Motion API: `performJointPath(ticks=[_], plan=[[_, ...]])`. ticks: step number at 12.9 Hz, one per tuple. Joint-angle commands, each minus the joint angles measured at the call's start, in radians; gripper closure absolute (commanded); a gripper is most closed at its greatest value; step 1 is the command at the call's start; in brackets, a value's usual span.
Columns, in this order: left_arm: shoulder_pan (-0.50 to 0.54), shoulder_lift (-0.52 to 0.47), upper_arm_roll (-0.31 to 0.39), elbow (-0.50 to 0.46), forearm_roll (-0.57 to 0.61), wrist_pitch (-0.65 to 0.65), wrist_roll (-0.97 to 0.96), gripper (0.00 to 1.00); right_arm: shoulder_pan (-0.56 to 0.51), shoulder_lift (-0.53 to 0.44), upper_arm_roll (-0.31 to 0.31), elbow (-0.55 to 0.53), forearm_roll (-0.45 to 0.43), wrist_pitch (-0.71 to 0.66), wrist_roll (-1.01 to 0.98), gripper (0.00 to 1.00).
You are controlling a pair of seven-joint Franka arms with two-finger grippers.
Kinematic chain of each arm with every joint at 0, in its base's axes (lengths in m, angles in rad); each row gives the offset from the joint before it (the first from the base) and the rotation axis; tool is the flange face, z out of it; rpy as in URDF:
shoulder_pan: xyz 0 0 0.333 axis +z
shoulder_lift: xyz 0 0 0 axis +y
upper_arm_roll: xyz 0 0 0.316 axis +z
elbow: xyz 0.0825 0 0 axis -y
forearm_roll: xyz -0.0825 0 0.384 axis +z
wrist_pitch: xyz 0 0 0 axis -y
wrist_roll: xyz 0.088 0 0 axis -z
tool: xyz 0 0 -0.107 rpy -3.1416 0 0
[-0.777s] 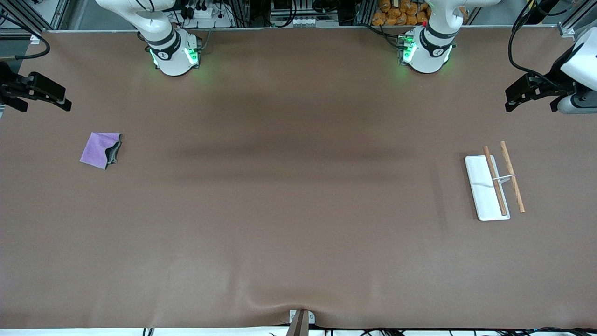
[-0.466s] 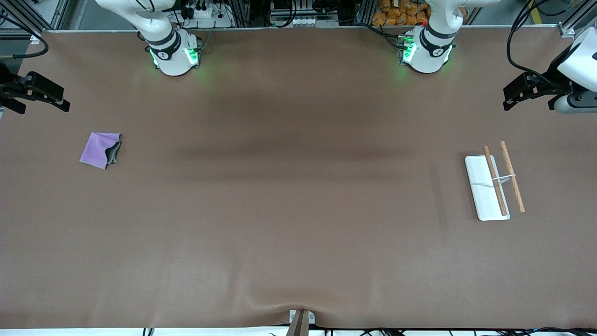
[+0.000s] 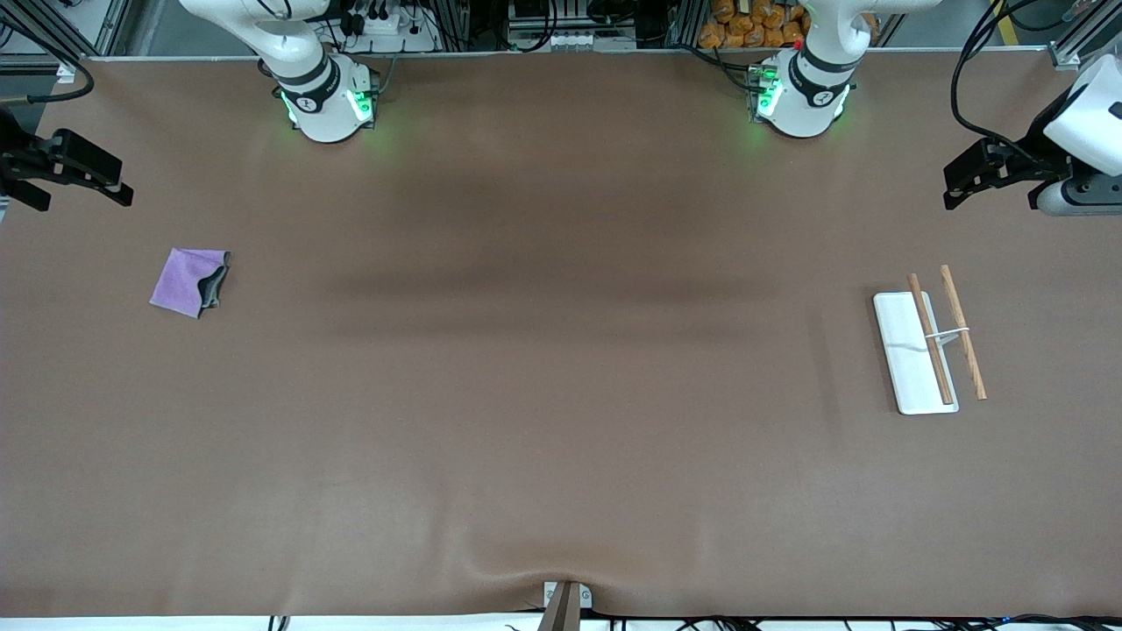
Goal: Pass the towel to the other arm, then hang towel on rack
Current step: 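Move the right gripper down toward the purple towel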
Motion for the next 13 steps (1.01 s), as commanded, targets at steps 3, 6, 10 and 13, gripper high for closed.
performJointPath(ticks=[3,6,10,13], plan=[[-0.002,0.005,-0.015,0.030,0.009,-0.019,0.017,0.00,-0.024,0.038,-0.010,-0.018,-0.007,0.010,-0.008,0.00],[-0.002,0.005,-0.017,0.034,0.009,-0.019,0.019,0.00,-0.073,0.106,-0.012,-0.020,-0.007,-0.002,-0.030,0.00],[-0.004,0.005,-0.027,0.036,0.010,-0.031,0.013,0.00,-0.169,0.129,-0.013,-0.157,-0.008,0.005,-0.098,0.00],[-0.002,0.005,-0.037,0.056,0.015,-0.095,0.017,0.00,-0.234,0.119,-0.013,-0.361,-0.017,0.184,-0.128,0.00]])
